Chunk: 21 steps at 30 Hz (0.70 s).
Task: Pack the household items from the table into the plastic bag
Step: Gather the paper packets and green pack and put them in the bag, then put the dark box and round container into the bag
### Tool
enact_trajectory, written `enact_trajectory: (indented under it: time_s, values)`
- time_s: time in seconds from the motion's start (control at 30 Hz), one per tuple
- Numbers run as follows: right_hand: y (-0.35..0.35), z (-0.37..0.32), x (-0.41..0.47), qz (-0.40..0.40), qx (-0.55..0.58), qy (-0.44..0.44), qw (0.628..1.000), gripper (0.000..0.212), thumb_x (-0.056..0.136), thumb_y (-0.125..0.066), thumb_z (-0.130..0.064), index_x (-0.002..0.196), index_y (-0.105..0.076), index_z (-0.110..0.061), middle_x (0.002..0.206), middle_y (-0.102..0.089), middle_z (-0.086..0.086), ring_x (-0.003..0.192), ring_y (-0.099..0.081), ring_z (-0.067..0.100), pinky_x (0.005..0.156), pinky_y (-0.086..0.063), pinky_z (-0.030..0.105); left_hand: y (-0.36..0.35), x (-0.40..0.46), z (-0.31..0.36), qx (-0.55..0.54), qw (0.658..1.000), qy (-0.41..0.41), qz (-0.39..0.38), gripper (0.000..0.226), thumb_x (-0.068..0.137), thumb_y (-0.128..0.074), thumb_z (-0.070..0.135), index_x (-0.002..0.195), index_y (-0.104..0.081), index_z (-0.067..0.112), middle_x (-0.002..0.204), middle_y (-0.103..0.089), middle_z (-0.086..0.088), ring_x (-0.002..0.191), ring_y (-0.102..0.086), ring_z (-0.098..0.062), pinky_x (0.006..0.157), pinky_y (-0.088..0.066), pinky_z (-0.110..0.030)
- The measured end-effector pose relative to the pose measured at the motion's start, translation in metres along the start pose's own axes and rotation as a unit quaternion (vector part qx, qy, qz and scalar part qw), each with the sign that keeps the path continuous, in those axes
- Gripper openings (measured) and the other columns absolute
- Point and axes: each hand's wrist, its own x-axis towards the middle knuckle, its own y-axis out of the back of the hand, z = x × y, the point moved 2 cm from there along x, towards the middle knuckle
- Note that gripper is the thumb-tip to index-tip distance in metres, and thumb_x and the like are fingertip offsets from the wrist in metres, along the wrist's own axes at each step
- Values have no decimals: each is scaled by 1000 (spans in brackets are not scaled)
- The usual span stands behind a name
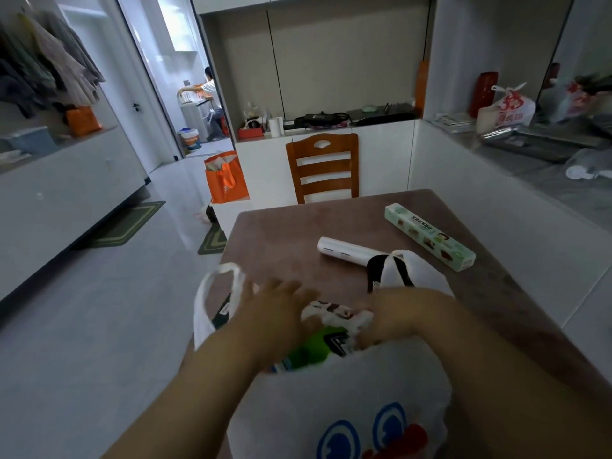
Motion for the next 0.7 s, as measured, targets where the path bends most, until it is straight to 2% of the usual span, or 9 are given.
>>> enact_trajectory:
  time_s: [0.1, 0.17, 0.27, 0.33, 0.37, 0.43, 0.47, 0.57, 0.7]
  values:
    - [-26, 24, 16, -52, -36, -79, 995, 72, 80, -56, -62, 137, -47, -18, 138, -54, 6, 120, -54, 22, 99, -44, 34, -56, -7, -38, 24, 983, 132, -123, 54, 98, -15, 52, 150, -20, 38, 161, -18, 4, 149, -10, -26, 114, -6, -60]
    - [-32, 28, 16, -52, -29, -71, 996, 80, 76, -58, -65, 140, -43, -19, 142, -51, 4, 123, -52, 22, 102, -43, 35, -75, -11, -50, 12, 972, 178, -150, 59, 96, -12, 57, 151, -13, 39, 163, -11, 3, 149, -5, -30, 114, -7, -65]
    - [-12, 6, -2, -11, 3, -4, 1000, 74, 79, -61, -59, 141, -43, -22, 141, -52, 1, 123, -52, 19, 100, -44, 33, -57, -3, -44, -12, 984, 161, -75, 67, 92, -12, 63, 149, -28, 31, 158, -29, -1, 146, -23, -28, 115, -26, -51]
    - [22, -7, -11, 50, 42, 32, 997, 63, 83, -60, -53, 139, -45, -27, 134, -56, -3, 117, -55, 15, 91, -45, 28, -25, 9, -31, -47, 992, 113, 9, 80, 81, -6, 73, 130, -50, 28, 136, -55, -4, 125, -48, -24, 103, -43, -42]
    - [41, -9, -9, 85, 53, 41, 994, 59, 85, -59, -52, 137, -47, -27, 130, -57, -4, 113, -56, 15, 87, -45, 27, -10, 19, -26, -58, 993, 94, 31, 80, 80, -7, 75, 123, -54, 26, 126, -60, -3, 117, -53, -23, 98, -46, -41]
    - [77, -8, 11, 154, 60, 41, 985, 53, 87, -57, -50, 132, -50, -23, 119, -58, -3, 103, -55, 14, 79, -42, 26, 13, 48, -23, -63, 993, 95, 27, 71, 87, -20, 70, 129, -51, 22, 130, -59, -6, 117, -54, -24, 100, -44, -41]
    - [91, -4, 28, 186, 70, 30, 980, 52, 88, -57, -48, 131, -52, -20, 118, -59, -1, 103, -55, 15, 80, -42, 27, 20, 65, -23, -65, 991, 114, 0, 69, 90, -26, 67, 134, -49, 19, 135, -57, -8, 121, -53, -25, 101, -41, -41]
    - [100, 20, 93, 225, 123, -51, 965, 53, 91, -57, -40, 136, -48, -13, 136, -53, 7, 122, -51, 24, 97, -40, 32, 34, 117, -18, -87, 985, 140, -54, 57, 96, -38, 52, 134, -49, 11, 138, -53, -10, 124, -51, -26, 104, -36, -37]
    - [49, 71, 168, 179, 123, -195, 956, 75, 76, -66, -51, 138, -44, -15, 136, -50, 10, 123, -49, 30, 102, -43, 41, -4, 157, -41, -83, 978, 177, -73, 41, 98, -45, 34, 132, -51, 11, 133, -55, -10, 121, -51, -25, 102, -37, -34]
